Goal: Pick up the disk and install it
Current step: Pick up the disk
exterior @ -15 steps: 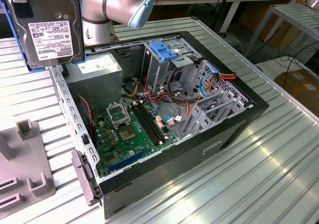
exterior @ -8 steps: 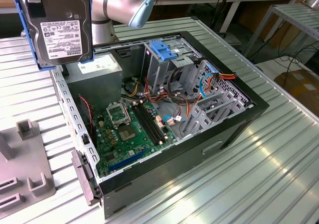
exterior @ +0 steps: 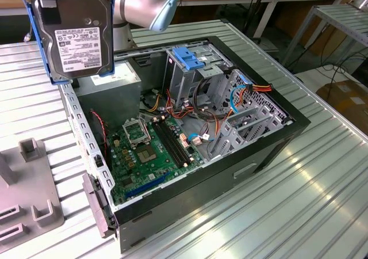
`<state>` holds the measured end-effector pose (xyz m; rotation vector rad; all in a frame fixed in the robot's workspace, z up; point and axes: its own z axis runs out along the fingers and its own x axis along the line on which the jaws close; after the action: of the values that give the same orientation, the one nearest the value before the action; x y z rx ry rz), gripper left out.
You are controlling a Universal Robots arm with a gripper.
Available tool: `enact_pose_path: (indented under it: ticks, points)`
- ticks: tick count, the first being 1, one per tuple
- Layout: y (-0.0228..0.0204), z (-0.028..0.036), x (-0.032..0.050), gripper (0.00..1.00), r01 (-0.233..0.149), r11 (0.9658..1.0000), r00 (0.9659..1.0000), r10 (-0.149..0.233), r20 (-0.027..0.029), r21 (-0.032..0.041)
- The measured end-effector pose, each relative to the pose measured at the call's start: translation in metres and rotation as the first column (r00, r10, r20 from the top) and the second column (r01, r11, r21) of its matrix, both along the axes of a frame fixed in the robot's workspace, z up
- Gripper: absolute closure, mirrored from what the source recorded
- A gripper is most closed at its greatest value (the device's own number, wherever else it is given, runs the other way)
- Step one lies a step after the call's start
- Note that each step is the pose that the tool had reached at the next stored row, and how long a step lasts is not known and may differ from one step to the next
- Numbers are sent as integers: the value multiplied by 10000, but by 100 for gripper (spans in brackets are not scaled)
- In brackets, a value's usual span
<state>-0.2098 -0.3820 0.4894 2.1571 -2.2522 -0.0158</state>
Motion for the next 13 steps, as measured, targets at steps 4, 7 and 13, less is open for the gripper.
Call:
enact_pose_path:
  ticks: [4,7,13]
  points:
    - [-8,-6,135,63,1,10000,10000,-1,-8,0]
    - [-14,-10,251,63,1,10000,10000,-1,-15,0]
    - [-59,-16,362,63,8,10000,10000,-8,-19,1]
